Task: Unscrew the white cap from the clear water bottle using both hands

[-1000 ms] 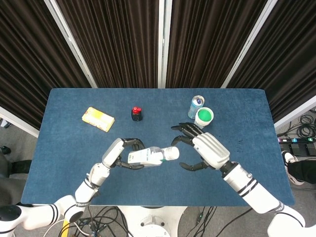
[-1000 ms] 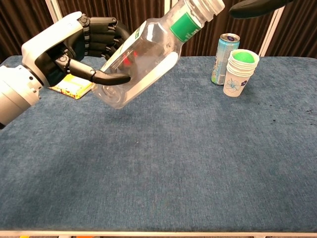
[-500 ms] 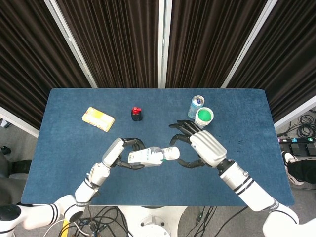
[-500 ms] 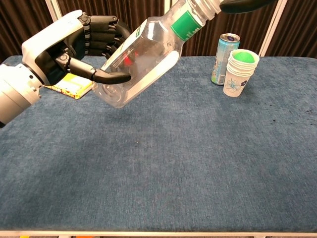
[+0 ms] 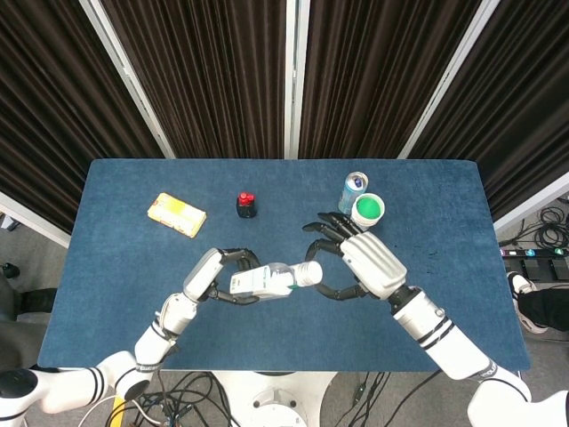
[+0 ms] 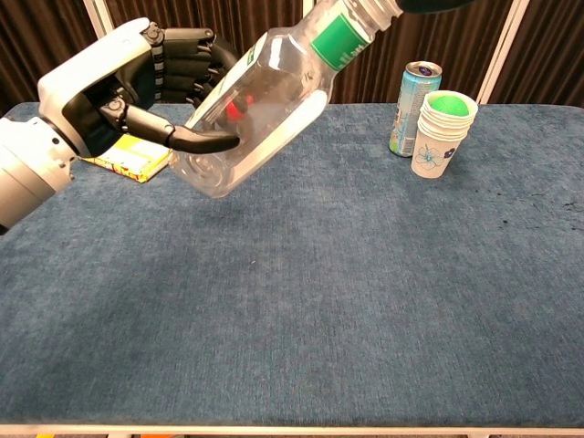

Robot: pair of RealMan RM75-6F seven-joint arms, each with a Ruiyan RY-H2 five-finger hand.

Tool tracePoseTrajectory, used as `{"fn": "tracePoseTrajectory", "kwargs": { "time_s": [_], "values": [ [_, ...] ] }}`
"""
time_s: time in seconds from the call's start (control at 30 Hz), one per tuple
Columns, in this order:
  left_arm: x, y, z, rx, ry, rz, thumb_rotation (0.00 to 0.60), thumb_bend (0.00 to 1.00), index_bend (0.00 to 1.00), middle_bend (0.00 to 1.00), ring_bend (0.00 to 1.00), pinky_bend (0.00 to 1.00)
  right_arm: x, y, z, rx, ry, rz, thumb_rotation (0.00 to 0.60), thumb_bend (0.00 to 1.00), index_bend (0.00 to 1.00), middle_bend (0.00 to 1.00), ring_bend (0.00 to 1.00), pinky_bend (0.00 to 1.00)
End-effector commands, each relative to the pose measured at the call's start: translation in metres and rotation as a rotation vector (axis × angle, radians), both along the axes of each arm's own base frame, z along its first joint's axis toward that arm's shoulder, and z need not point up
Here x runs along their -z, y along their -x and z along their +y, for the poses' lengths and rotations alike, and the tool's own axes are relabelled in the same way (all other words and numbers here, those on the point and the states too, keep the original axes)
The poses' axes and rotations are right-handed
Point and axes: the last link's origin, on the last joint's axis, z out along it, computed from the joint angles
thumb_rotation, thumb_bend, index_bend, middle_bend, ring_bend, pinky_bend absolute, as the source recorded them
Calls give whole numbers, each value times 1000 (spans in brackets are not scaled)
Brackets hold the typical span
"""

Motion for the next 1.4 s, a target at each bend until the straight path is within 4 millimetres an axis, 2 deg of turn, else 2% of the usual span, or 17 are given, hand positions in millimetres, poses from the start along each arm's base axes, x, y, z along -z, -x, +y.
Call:
{"fn": "tracePoseTrajectory", "kwargs": {
  "time_s": [0.03,0.33,0.47,0.6,0.77,0.9,1.0,1.13,1.27,1.4],
  "values": [
    [0,1,0,-2,1,0,600,401,564,592,535,582,0,-1,-1,1,15,-10,600,279,563,177,0,0],
    [-2,5,3,-15,-2,2,600,401,564,592,535,583,-7,0,0,11,48,-26,600,299,598,197,0,0],
    [-3,15,5,-27,-26,54,600,401,564,592,535,583,-14,6,0,30,61,-35,600,300,598,196,0,0],
    [-2,45,16,-50,-114,315,600,401,564,590,535,582,-23,21,-3,86,61,-30,600,299,599,186,0,0],
    [7,74,25,-67,-161,655,600,401,564,585,531,567,-20,46,-4,157,25,27,600,299,599,181,0,0],
    [18,81,25,-92,-144,761,600,399,560,576,525,543,-12,64,-4,199,-1,63,600,299,599,180,0,0],
    [26,82,24,-103,-150,808,600,396,539,552,484,540,-5,75,-2,227,-21,77,600,300,597,180,0,0],
    [33,81,21,-108,-143,845,600,383,471,472,384,472,2,88,-1,268,-42,65,600,300,596,179,0,0],
    [34,78,19,-101,-147,875,600,330,274,315,216,319,11,100,-2,278,-45,106,600,300,596,177,0,0],
    [29,75,14,-128,-168,843,600,308,171,247,143,266,24,107,-2,291,-75,133,600,301,592,167,0,0]
  ]
}}
